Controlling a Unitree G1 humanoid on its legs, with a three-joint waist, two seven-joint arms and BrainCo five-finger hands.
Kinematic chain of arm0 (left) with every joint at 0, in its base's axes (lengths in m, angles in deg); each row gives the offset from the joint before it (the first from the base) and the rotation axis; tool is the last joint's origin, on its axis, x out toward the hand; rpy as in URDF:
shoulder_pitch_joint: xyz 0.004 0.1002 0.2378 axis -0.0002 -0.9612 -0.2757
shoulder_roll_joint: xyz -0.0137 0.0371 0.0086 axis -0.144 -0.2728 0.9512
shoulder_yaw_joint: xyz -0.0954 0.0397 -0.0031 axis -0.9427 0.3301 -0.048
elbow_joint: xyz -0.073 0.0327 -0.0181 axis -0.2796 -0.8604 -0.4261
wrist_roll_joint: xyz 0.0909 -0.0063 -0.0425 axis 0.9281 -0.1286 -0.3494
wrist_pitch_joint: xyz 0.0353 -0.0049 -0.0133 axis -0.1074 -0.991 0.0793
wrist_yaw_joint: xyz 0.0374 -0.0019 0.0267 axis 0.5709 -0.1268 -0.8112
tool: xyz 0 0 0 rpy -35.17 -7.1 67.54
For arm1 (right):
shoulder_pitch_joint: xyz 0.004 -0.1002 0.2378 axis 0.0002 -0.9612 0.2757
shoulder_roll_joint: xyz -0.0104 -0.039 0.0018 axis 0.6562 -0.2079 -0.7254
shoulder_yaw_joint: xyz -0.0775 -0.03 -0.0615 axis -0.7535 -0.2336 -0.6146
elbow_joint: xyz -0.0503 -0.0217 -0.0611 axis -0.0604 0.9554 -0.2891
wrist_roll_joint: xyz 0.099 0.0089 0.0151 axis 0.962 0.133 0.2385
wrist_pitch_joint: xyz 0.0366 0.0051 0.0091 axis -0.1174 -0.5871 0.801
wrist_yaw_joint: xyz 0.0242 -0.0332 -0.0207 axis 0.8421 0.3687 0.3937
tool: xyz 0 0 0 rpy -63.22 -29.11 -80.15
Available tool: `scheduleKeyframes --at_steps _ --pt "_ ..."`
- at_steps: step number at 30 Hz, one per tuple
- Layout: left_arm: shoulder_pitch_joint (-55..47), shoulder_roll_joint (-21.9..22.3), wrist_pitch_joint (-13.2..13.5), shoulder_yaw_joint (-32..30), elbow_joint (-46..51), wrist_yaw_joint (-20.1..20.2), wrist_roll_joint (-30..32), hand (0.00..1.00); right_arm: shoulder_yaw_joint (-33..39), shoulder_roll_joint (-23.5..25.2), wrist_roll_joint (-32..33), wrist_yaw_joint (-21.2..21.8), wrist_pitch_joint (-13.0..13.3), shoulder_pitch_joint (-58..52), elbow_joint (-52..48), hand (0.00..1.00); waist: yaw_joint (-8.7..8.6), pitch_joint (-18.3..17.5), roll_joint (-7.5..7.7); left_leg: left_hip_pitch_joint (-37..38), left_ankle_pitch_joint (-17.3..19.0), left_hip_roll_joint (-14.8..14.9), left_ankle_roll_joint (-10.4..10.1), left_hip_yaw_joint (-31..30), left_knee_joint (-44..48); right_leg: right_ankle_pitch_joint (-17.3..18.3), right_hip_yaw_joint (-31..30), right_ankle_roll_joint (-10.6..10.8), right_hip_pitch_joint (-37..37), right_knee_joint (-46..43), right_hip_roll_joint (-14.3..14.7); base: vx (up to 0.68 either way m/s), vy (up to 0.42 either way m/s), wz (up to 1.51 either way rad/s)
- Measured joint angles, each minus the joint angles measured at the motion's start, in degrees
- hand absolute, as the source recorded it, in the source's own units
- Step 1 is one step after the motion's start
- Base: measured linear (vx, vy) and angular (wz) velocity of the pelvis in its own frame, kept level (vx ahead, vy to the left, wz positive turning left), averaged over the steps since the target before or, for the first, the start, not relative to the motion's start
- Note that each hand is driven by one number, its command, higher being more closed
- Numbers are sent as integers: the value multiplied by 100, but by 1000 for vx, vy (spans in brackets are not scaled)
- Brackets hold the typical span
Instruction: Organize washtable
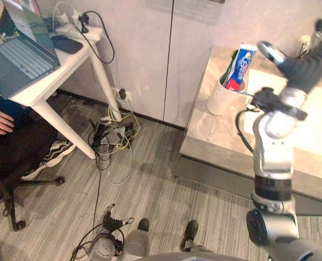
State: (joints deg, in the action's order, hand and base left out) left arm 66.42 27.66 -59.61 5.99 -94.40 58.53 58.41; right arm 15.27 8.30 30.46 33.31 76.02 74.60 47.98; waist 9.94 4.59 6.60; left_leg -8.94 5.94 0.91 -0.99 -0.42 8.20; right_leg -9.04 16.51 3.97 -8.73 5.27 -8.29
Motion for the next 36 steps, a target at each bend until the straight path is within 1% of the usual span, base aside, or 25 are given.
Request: scheduleKeyframes --at_steps 1,2,3,4,5,7,8,9,10,12,15,16,17,22,23,25,26,27,28,29,30,32,33,34,36 --pt "14 16 -41 -100 -180 20 2 0 311 89 39 36 -2 -397 -46 0 -81 -124 13 26 0 -4 0 38 -34 21 -21 5 -8 0 -6 10 13 -8" --pt "29 17 -58 -137 -265 34 3 0 470 113 124 62 -3 -611 -106 0 -124 -168 12 38 1 -4 0 51 -46 35 -29 20 -8 1 -5 17 4 -13" --pt "63 39 -88 -252 -427 75 41 0 802 163 222 73 -8 -1041 -212 0 -181 -240 14 66 1 -3 0 84 -74 62 -50 13 -14 1 -2 16 -6 -20" --pt "122 72 -124 -358 -586 90 105 0 1157 244 222 83 -20 -1399 -255 0 -251 -267 10 131 2 9 -2 150 -106 68 -112 8 -6 2 12 9 -8 -23" --pt "131 78 -142 -391 -640 95 113 0 1312 293 220 90 -34 -1561 -263 0 -305 -293 -2 145 4 14 -3 172 -113 83 -137 -13 -7 2 19 6 -12 -23" --pt "156 90 -169 -480 -834 131 216 0 1701 391 194 92 -127 -2108 -336 0 -461 -365 -59 193 7 25 -5 231 -147 108 -186 -54 -8 1 33 8 -11 -21" --pt "177 87 -188 -542 -940 153 219 0 1913 436 147 96 -197 -2548 -258 0 -488 -411 -74 242 21 41 -26 298 -169 76 -275 -8 -16 0 59 13 -13 -28" --pt "189 86 -203 -584 -1004 159 220 0 1968 479 96 92 -214 -2706 -165 0 -497 -449 -77 259 28 48 -34 326 -173 74 -315 -4 -25 1 70 25 -21 -33" --pt "202 86 -258 -670 -1121 179 220 0 2050 595 -82 92 -325 -2956 73 0 -543 -497 -88 323 49 64 -44 360 -182 78 -360 -9 0 1 88 21 -17 -21" --pt "205 88 -285 -762 -1278 195 221 0 2044 812 -296 108 -526 -3277 395 0 -631 -554 -114 392 85 89 -53 437 -180 87 -422 -20 37 9 112 10 -7 -20" --pt "235 97 -326 -794 -1397 199 375 0 1988 1176 -519 163 -656 -3802 863 0 -662 -598 -167 450 125 106 -53 528 -175 117 -503 -61 48 34 125 2 4 -19" --pt "256 96 -349 -828 -1491 196 377 0 1938 1359 -516 205 -696 -3980 1185 0 -686 -602 -191 505 134 115 -40 580 -176 117 -523 -61 91 38 129 5 11 -17" --pt "252 108 -374 -881 -1575 184 376 0 1762 1409 -515 245 -766 -4152 1566 0 -696 -612 -222 567 159 127 -33 637 -180 118 -587 -60 126 40 141 10 10 -22" --pt "279 221 -413 -984 -1758 66 305 0 1253 1428 -502 541 -814 -4637 2758 0 -714 -650 -370 695 197 137 -29 710 -191 140 -641 -33 219 41 149 7 7 -8" --pt "279 236 -413 -1000 -1763 62 286 0 1243 1433 -463 582 -815 -4678 2897 0 -714 -637 -385 726 197 139 -29 713 -203 145 -640 -27 247 42 152 0 0 0" --pt "282 273 -405 -1093 -1889 22 63 0 1248 1435 -424 733 -809 -4709 3639 0 -706 -649 -391 787 211 156 -51 717 -257 171 -634 -25 293 42 172 0 0 0" --pt "290 272 -402 -1098 -1923 14 -3 0 1251 1428 -383 803 -803 -4691 3850 0 -706 -659 -411 787 215 160 -58 718 -277 174 -634 -29 292 42 177 0 0 0" --pt "297 271 -396 -1101 -1958 15 -124 0 1265 1402 -235 922 -800 -4614 4387 0 -703 -658 -408 785 223 168 -72 719 -300 177 -633 -31 285 43 186 0 0 0" --pt "300 260 -368 -1105 -1996 17 -175 0 1319 1378 -246 1060 -805 -4519 4958 0 -701 -655 -408 789 228 176 -79 718 -313 182 -630 -35 283 43 195 0 0 0" --pt "314 250 -335 -1109 -2052 17 -252 0 1365 1368 -247 1119 -805 -4456 5276 0 -700 -656 -411 793 229 180 -81 717 -315 184 -629 -34 285 43 199 0 0 0" --pt "370 237 -292 -1199 -2205 26 -374 0 1486 1354 -256 1249 -808 -4336 5893 0 -696 -654 -415 817 229 184 -83 710 -320 187 -628 -30 296 43 205 31 -14 -1" --pt "411 234 -249 -1331 -2382 74 -603 0 1853 1331 -276 1476 -815 -4165 6672 0 -694 -653 -417 839 229 184 -83 679 -321 195 -609 -15 320 42 205 40 -8 5" --pt "412 256 -240 -1452 -2418 97 -680 0 2074 1309 -298 1549 -825 -4111 6964 0 -703 -649 -424 851 229 180 -82 635 -326 193 -571 6 353 42 199 51 -2 19" --pt "412 268 -215 -1623 -2502 131 -941 0 2347 1294 -288 1654 -903 -4099 7251 0 -708 -648 -424 889 232 179 -85 571 -347 224 -502 19 420 42 192 60 -4 25" --pt "394 280 -193 -1949 -2682 225 -1296 0 2478 1279 -231 1769 -989 -4112 7427 0 -721 -640 -428 953 234 177 -87 456 -441 298 -387 45 547 43 187 47 -4 26"
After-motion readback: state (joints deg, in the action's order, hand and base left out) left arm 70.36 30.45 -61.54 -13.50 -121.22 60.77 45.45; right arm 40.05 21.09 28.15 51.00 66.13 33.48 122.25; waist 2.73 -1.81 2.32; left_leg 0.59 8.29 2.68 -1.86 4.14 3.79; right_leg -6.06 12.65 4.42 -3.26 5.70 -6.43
